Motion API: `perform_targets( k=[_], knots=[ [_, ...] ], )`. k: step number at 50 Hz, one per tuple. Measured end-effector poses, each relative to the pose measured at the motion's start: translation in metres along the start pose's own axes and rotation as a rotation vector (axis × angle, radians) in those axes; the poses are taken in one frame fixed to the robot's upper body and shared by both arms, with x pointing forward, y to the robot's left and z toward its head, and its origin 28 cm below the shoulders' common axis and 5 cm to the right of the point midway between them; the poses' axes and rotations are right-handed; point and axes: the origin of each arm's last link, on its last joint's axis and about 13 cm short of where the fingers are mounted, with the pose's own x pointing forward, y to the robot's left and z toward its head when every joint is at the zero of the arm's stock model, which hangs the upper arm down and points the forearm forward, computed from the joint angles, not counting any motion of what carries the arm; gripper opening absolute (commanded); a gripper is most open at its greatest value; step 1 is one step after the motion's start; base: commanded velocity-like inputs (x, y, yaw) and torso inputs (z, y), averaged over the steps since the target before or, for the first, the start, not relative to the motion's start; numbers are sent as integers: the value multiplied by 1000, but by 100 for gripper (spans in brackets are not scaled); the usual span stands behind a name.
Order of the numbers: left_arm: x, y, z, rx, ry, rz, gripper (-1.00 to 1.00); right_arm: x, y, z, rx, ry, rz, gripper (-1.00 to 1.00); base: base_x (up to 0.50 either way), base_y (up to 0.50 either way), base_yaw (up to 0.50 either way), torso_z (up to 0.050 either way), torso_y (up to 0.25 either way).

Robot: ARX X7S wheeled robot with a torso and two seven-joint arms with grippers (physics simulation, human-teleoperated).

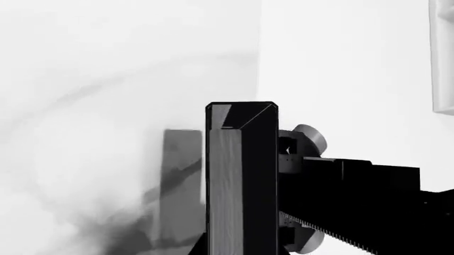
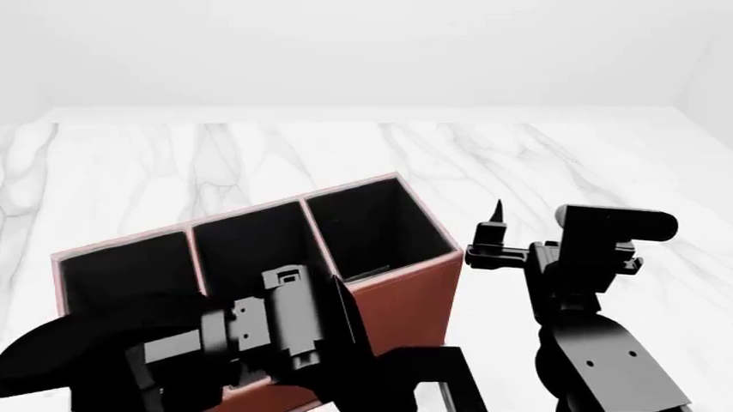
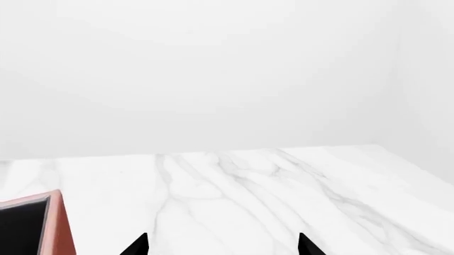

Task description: Pick up the book and place it in the left compartment of the caddy.

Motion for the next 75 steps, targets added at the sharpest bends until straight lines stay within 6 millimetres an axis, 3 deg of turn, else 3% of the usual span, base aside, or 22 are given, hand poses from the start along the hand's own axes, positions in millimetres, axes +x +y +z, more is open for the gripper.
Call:
perform_targets(
  k=[20, 36, 51, 75],
  knots=[
    [-45, -52, -29, -84, 30, 133, -100, 1, 4, 2, -9, -2, 8, 100, 0, 0, 0, 0, 0],
    [-81, -77, -45, -132, 13, 245, -100, 1, 4, 3, -14, -3, 8, 100, 0, 0, 0, 0, 1],
    [-139, -103, -62, -220, -110, 458, -100, 0, 4, 1, -16, -1, 7, 100, 0, 0, 0, 0, 1],
    [-224, -173, -77, -339, -436, 739, -100, 0, 3, 3, -16, -4, 0, 100, 0, 0, 0, 0, 1]
  ],
)
